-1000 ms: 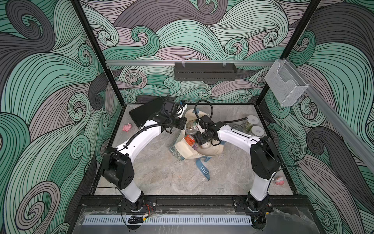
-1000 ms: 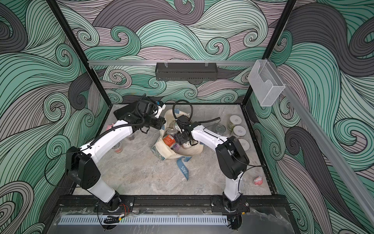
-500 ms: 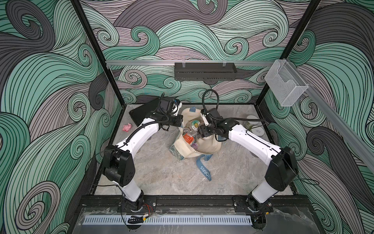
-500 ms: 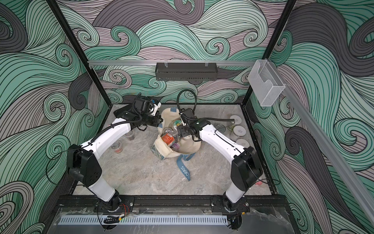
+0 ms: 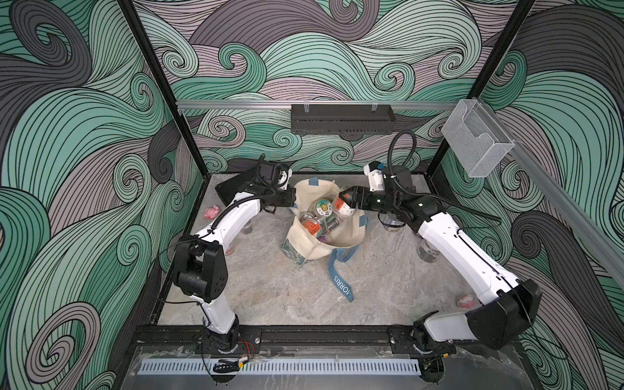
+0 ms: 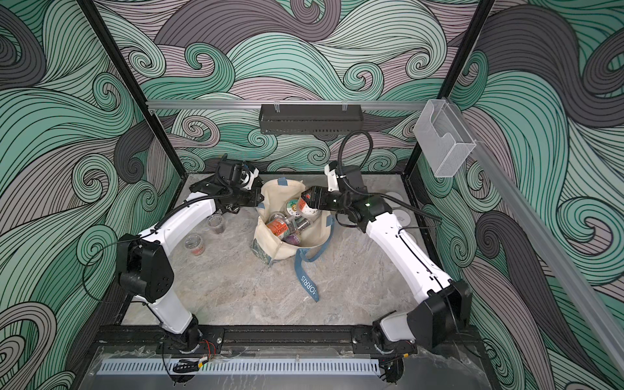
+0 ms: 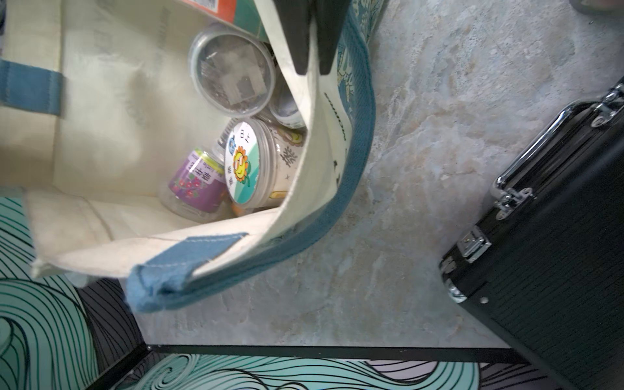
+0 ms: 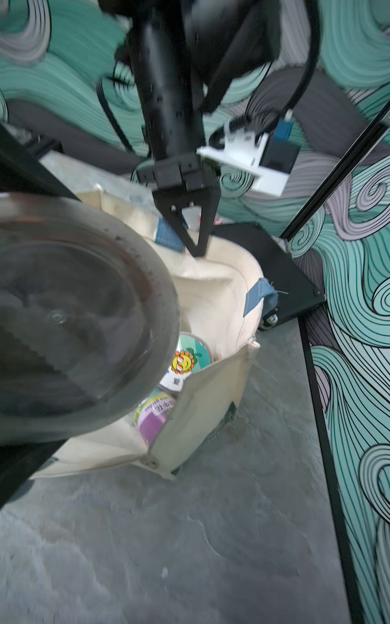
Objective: Take out the seed jars from the canvas bag
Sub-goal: Pick up the seed jar from the canvas bag, then place the seed jar at the center of the board.
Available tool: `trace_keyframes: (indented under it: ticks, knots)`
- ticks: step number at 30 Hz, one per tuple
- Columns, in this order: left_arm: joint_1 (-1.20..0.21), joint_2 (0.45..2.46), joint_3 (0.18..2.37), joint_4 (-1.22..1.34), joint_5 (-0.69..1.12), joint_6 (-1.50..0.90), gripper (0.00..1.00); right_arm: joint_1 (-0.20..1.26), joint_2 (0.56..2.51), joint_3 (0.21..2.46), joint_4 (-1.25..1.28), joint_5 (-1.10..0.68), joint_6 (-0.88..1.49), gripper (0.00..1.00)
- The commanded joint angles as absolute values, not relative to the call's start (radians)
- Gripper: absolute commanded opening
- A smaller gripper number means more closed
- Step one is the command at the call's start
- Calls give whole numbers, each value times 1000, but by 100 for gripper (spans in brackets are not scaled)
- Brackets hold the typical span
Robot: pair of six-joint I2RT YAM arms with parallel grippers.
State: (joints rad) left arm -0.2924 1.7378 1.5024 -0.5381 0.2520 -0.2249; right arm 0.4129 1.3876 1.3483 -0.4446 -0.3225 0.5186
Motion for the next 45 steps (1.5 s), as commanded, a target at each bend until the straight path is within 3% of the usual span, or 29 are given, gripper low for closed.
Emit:
trace_keyframes:
  ticks: [1, 8, 11, 15, 20, 32, 45]
  knots:
    - [-242, 1773, 1552, -616, 263, -288, 9, 358, 1359, 1277, -221, -574, 772, 69]
    - [-169, 1793, 1594, -647, 381, -334, 55, 273, 1354, 1151, 136, -767, 1139, 69]
    - [-164, 1760, 1576, -618, 412, -342, 71, 259, 1361, 1138, 217, -798, 1235, 69]
    - [-164, 1691, 1537, -553, 445, -356, 87, 252, 1373, 1122, 329, -817, 1358, 69]
    - [-164, 1597, 1473, -456, 478, -377, 98, 252, 1383, 1106, 411, -819, 1460, 69]
    - [-248, 1355, 1256, -60, 650, -441, 99, 269, 1434, 1042, 634, -728, 1743, 68]
    - [-371, 1310, 1207, -29, 642, -325, 99, 443, 1514, 1053, 738, -655, 1851, 68]
